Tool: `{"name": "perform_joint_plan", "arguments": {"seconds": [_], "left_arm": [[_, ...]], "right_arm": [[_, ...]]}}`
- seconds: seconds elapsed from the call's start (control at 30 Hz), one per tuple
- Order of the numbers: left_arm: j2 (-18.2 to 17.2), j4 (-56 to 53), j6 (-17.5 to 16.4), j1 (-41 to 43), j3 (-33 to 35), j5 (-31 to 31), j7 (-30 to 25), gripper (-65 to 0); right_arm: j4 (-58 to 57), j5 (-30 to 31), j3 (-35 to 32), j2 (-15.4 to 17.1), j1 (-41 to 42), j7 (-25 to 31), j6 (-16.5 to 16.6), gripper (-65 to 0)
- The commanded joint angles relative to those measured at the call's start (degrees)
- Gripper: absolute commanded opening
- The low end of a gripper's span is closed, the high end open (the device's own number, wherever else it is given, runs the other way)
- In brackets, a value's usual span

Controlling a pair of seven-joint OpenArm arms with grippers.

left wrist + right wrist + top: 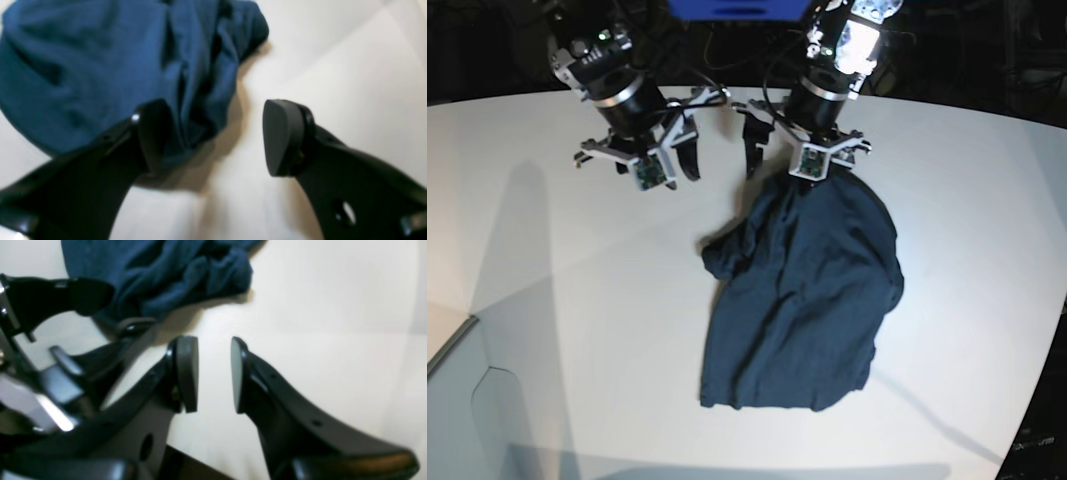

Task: Layout the t-shirt on the table in an organized manner, then fold the t-shirt properly
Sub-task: 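Lower the left gripper onto the crumpled navy t-shirt and pinch it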

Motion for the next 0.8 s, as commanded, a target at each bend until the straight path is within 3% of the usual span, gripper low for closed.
{"name": "perform_joint_plan", "arguments": {"seconds": [0.0, 0.23, 0.47, 0.53, 0.6, 0.67, 0.73, 0.77], "left_arm": [[0.06, 0.19, 0.41, -0.49, -0.11, -0.08, -1.43, -21.9], [-0.46, 2.65, 0.41, 1.18, -0.90, -0.16, -1.52, -21.9], [2.17, -4.64, 0.41, -3.65, -2.93, -0.16, -1.43, -22.3], [2.26, -4.03, 0.41, -3.74, -2.84, -0.16, -1.43, -28.7], [2.53, -2.71, 0.41, -3.48, -3.19, -0.16, -1.43, -44.2], [2.09, -2.01, 0.49, -3.39, -3.37, -0.16, -1.43, -64.2], [1.91, -1.83, 1.29, -3.30, -6.09, -0.16, -1.43, -65.0], [1.91, -1.48, 1.99, -2.95, -8.20, -0.16, -1.43, -61.7]], "right_arm": [[1.21, -0.16, 0.64, 0.37, -0.57, 1.34, 0.10, -48.1], [1.13, -0.16, 4.07, 0.46, -2.24, 1.34, 0.10, -48.0], [1.13, -0.16, 5.12, 0.46, -2.50, 1.34, 0.10, -48.1], [1.13, -0.16, 6.09, 0.54, -2.59, 1.34, 0.10, -48.2], [1.13, -0.16, 7.23, 0.54, -2.59, 1.34, 0.10, -48.2], [1.13, -0.16, 8.29, 0.37, -2.59, 1.34, 0.10, -48.2], [1.13, -0.16, 8.73, 0.46, -2.59, 1.34, 0.10, -48.2], [1.13, -0.16, 8.81, 0.46, -2.50, 1.34, 0.10, -48.2]]}}
